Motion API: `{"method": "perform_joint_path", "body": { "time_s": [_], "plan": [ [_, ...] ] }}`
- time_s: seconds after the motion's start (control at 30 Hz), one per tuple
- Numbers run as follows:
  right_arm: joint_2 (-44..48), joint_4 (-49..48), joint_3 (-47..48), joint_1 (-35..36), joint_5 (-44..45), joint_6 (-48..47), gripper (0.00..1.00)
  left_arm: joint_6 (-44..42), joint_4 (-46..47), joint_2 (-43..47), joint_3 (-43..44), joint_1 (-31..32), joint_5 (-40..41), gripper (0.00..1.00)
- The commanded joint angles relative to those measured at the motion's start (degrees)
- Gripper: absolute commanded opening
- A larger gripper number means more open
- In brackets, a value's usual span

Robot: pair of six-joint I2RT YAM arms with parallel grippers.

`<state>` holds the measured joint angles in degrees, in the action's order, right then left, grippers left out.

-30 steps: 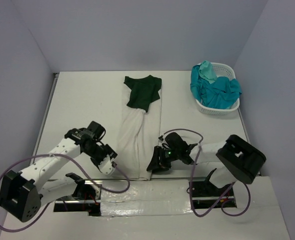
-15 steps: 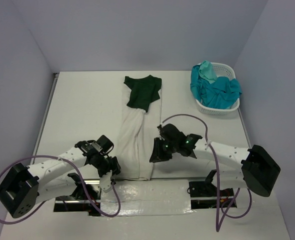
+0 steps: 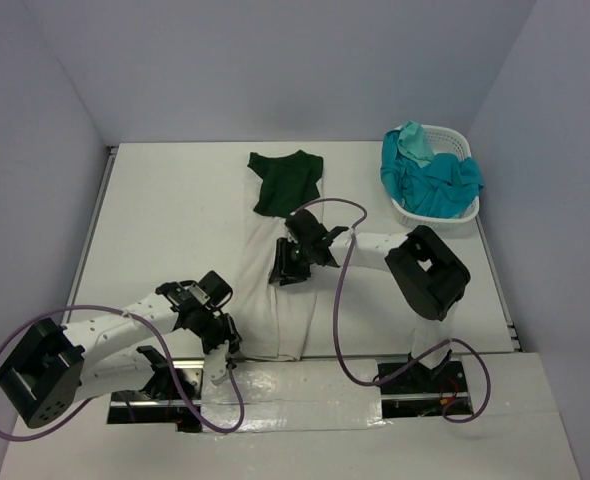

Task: Fold and stack the t-shirts
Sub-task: Rotate the tshirt 90 degrees

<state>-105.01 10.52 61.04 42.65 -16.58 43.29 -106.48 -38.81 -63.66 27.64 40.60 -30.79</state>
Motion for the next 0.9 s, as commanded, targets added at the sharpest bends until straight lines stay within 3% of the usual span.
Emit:
{"method": "perform_joint_path", "body": {
  "time_s": [0.0,0.13,0.17,0.2,0.23,0.27,0.6,0.8,0.83,0.87],
  "plan": [
    [-1.2,-2.7,4.1,0.0,-2.1,-1.0,0.43,0.7,-0.4,-0.1,-0.8,0.4,-3.1,0.30],
    [-2.2,-3.0,4.0,0.5,-3.1,-0.1,0.34,1.2,0.1,-0.1,-0.9,0.4,-3.1,0.20],
    [-2.4,-3.0,3.7,0.5,-3.4,0.2,0.25,1.2,0.1,-0.1,-0.9,0.4,-3.1,0.10],
    [-2.5,-3.0,2.8,0.5,-3.4,0.4,0.20,1.3,0.2,-0.1,-0.9,0.4,-3.1,0.06],
    [-2.4,-2.8,2.3,0.4,-2.9,0.7,0.02,1.5,0.3,-0.1,-0.9,0.4,-3.2,0.02],
    [-1.8,-2.2,1.8,0.3,-2.6,0.8,0.00,1.7,0.3,0.0,-0.9,0.4,-3.2,0.00],
    [5.6,-4.5,-6.9,-2.6,-2.9,3.7,0.00,0.9,-0.3,0.9,-1.4,0.4,-3.6,0.00],
    [4.9,-4.5,-6.1,-2.8,-4.2,2.9,0.00,0.6,-0.8,1.4,-1.4,0.4,-3.9,0.00],
    [4.1,-4.6,-5.6,-2.8,-5.1,2.3,0.20,0.6,-0.7,1.6,-1.5,0.4,-3.9,0.00],
    [3.9,-3.6,-5.0,-2.8,-5.7,1.6,0.32,0.6,-0.7,1.6,-1.5,0.4,-3.9,0.00]
  ]
}}
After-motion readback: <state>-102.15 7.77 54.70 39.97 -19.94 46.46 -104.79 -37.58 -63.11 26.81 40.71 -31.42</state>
